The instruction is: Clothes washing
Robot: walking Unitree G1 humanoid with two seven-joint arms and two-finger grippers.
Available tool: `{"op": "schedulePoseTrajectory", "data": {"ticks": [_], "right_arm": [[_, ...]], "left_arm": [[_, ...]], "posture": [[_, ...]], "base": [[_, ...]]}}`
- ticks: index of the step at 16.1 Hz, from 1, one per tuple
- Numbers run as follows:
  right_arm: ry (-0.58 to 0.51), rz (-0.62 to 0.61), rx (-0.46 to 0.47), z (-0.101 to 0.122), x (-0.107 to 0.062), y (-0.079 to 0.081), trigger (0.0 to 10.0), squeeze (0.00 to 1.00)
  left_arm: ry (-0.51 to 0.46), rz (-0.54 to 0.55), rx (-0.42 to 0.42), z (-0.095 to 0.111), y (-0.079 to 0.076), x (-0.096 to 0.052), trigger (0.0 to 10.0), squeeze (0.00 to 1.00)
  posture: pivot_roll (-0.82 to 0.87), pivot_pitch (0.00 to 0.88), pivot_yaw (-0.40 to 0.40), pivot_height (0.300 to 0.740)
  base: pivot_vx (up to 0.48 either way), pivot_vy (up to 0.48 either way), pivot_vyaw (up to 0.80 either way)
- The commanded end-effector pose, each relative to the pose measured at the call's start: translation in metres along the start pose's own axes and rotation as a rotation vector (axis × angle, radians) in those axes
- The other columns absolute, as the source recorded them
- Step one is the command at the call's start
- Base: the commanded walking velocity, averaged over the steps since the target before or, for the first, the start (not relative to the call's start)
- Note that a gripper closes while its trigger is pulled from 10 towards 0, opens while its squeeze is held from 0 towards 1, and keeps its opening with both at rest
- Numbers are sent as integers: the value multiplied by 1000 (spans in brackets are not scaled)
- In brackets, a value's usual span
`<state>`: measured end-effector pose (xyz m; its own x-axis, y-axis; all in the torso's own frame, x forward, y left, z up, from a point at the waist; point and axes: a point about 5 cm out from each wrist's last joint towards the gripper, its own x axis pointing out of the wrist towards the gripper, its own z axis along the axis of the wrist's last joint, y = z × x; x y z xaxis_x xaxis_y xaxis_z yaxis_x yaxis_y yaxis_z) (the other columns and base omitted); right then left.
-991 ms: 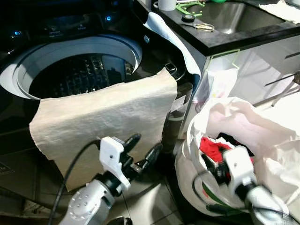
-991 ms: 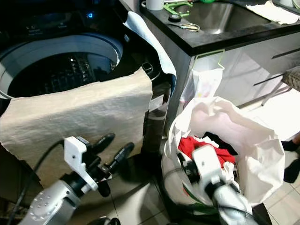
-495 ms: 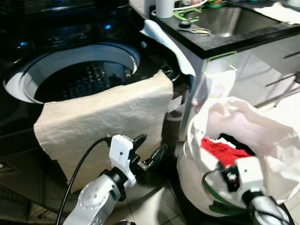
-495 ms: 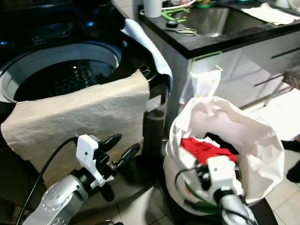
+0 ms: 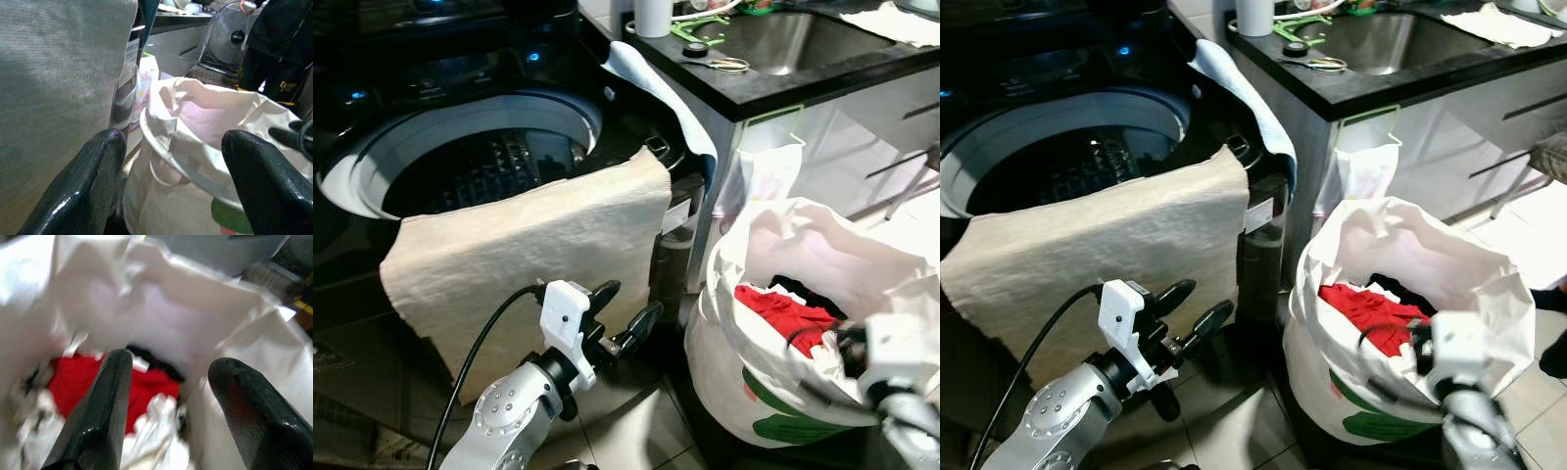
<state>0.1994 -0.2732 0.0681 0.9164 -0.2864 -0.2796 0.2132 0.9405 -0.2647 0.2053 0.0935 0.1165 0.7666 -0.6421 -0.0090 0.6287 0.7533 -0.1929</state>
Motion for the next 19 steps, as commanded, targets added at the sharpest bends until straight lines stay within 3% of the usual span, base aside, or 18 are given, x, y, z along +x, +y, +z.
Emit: {"op": "schedulePoseTrajectory", "data": {"ticks": [1, 3, 4, 7, 9, 11, 13, 15, 17, 19], "right_arm": [[-31, 28, -2, 7, 2, -1, 10000, 0], [-10, 60, -29, 4, 2, 1, 10000, 0], [155, 196, -110, -19, -1, 12, 10000, 0], [219, 242, -145, -35, -4, 19, 10000, 0], [267, 221, -112, -46, 5, 21, 10000, 0], [341, 211, -90, -61, 14, 20, 10000, 0], [334, 120, -109, -64, 21, 9, 10000, 0], [261, 17, -46, -55, 34, -6, 10000, 0], [196, 25, 28, -43, 49, -5, 10000, 0], [296, 133, -24, -51, 57, 7, 10000, 0]], "left_arm": [[11, -2, 23, 3, 2, -1, 10000, 0], [55, -15, 64, -2, 3, 0, 10000, 0], [103, 0, 93, -7, 4, 2, 10000, 0], [97, 3, 82, -7, 4, 3, 10000, 0], [30, -151, -30, 4, -11, 0, 10000, 0], [56, -298, -35, 4, -27, -4, 10000, 0], [24, -300, -43, 9, -28, -4, 10000, 0], [6, -262, -7, 14, -23, -2, 10000, 0], [16, -258, -13, 13, -21, -3, 10000, 0], [41, -283, -9, 11, -23, -4, 10000, 0]], "posture": [[-75, 52, 72, 740], [-74, 56, 68, 740], [-77, 56, 74, 740], [-80, 57, 83, 740], [-78, 57, 86, 740], [-77, 59, 89, 740], [-73, 62, 87, 740], [-68, 70, 88, 740], [-69, 79, 104, 740], [-61, 87, 111, 740]], "base": [[0, 0, 0], [0, 0, 0], [0, 0, 0], [0, 0, 0], [0, 0, 0], [0, 0, 0], [0, 0, 0], [0, 0, 0], [0, 0, 0], [0, 0, 0]]}}
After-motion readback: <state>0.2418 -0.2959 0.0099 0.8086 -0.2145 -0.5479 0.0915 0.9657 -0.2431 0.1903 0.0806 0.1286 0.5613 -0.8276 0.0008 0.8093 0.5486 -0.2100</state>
